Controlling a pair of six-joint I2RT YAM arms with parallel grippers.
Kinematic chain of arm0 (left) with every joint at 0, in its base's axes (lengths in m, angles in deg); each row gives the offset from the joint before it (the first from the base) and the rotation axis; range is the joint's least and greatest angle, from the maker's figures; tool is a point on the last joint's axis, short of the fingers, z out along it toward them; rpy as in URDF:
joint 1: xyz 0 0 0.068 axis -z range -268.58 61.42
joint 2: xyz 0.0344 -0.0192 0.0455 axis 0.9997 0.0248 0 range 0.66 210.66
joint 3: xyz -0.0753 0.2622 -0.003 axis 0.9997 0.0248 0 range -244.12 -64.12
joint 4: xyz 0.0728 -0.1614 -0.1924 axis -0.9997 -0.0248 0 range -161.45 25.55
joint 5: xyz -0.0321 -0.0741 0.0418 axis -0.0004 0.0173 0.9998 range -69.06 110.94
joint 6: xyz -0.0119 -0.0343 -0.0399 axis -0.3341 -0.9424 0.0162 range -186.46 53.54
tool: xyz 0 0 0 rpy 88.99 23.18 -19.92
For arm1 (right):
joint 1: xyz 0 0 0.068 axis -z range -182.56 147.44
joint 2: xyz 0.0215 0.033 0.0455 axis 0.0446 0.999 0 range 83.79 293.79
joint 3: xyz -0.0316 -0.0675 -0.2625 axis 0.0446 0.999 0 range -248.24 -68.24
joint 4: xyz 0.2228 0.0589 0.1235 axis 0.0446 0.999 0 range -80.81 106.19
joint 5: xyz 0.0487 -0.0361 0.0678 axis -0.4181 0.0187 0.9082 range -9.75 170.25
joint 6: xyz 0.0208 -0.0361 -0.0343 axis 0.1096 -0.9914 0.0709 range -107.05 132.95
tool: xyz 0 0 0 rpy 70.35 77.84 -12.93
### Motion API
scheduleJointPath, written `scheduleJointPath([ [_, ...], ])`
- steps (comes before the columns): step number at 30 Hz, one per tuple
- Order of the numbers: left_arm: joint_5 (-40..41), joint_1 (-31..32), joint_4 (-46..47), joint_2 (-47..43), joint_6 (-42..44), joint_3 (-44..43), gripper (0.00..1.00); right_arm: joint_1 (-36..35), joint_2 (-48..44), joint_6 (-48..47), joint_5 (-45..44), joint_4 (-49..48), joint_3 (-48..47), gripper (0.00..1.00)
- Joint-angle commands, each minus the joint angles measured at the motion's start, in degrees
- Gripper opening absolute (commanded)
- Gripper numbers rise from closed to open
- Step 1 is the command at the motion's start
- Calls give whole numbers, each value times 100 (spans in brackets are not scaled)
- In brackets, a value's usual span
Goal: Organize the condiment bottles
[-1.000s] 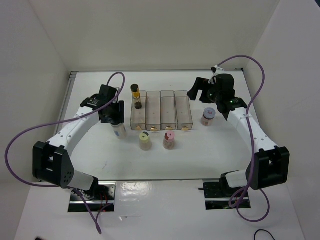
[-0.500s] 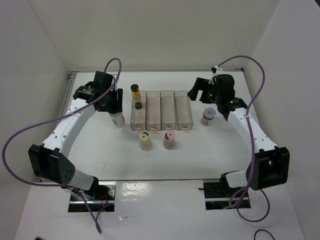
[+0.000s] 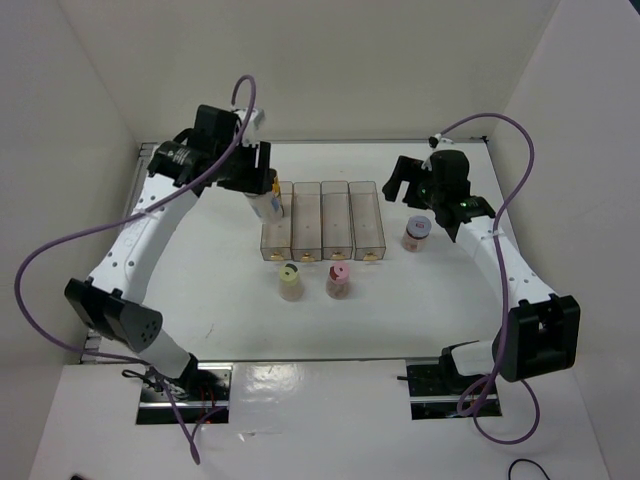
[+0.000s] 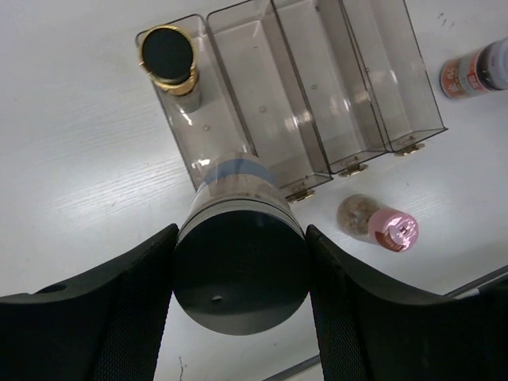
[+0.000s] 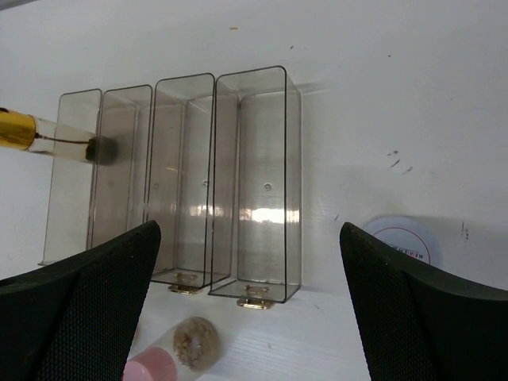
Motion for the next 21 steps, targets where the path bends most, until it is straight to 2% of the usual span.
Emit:
scheduleJointPath([
  [1,-277,193,525,366,119,-458,45,-51,-256,77,-337,159,-176,98],
  [6,-277,317,1104,1016,119,-722,45,2,-389,-106,-4,212,-176,98],
  [11,-514,378,1167,1720,119,-1301,45,-50,-529,-405,120,370,-228,98],
  [17,-338,511,1167,2282,119,-1741,45,-103,-758,-643,252,493,-105,98],
  [21,65,633,1167,2502,119,-1865,45,-156,-863,-643,252,546,-53,98],
])
